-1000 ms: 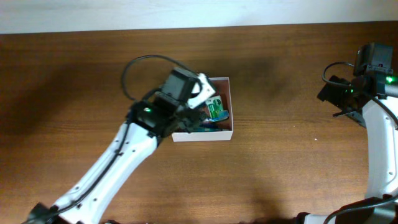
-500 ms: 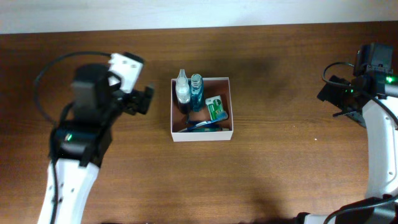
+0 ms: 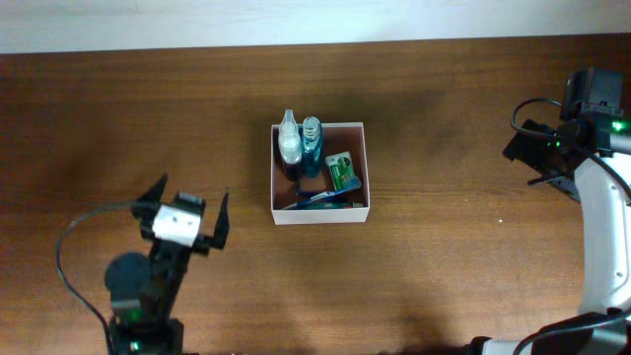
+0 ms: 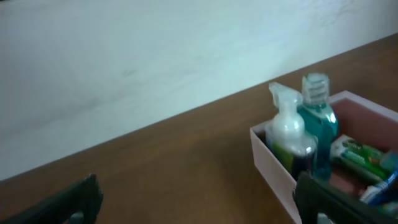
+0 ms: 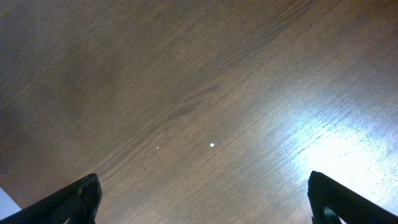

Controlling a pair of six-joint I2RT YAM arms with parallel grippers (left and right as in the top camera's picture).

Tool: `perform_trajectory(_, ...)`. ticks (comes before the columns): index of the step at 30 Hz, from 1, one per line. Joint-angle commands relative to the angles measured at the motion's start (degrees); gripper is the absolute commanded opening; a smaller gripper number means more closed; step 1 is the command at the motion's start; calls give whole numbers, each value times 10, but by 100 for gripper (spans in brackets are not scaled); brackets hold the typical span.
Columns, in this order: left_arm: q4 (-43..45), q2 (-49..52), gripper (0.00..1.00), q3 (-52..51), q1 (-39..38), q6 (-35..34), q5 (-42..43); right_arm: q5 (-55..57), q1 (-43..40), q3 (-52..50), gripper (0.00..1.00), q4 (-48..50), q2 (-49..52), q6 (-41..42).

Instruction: Pack container

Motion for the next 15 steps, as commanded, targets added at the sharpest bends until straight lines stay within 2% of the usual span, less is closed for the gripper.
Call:
perform_trajectory(1,6,-70,99,-53,15,-8,15,7,-2,3,99,0,1,3)
perform_trajectory(8,-61,-198,99,-117,35,-21,15,7,-2,3,99,0,1,3)
perform_trajectory(15,-135,-240,99,-128,43,-23,-13,7,-2,3,99,0,1,3)
